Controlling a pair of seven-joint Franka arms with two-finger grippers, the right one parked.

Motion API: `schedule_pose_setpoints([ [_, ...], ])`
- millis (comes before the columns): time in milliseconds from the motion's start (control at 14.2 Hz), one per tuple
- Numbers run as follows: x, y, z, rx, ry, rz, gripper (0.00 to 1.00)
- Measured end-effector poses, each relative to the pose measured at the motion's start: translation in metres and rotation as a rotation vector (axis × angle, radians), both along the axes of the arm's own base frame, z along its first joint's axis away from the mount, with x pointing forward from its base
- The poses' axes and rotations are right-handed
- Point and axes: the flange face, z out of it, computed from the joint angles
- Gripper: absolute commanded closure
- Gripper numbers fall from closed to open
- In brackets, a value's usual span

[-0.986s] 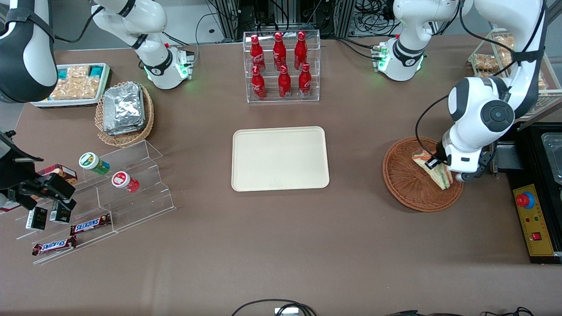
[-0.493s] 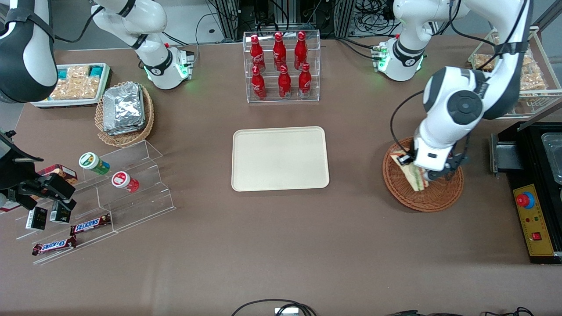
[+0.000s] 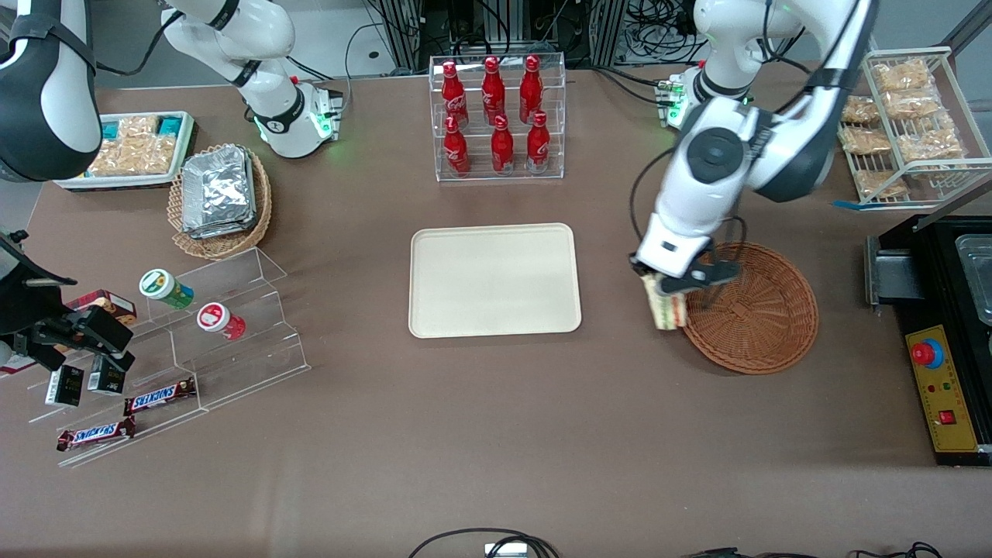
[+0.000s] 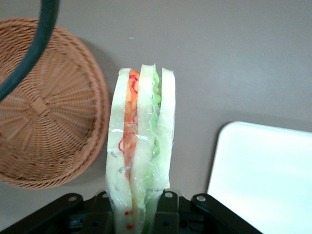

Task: Place sandwich from basket to tray
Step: 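Lift the sandwich and carry it with the left gripper toward the cream tray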

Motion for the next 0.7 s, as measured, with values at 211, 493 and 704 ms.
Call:
schedule_pose_setpoints([
  [211,-0.015,-0.035,-0.021,0.033,-0.001,-0.115,1.00],
  [493,-0.026,-0.083,-0.038,0.007,0.019,-0.205,1.00],
  [704,-0.036,-0.122,-0.051,-0.018,0.042,-0.243,1.00],
])
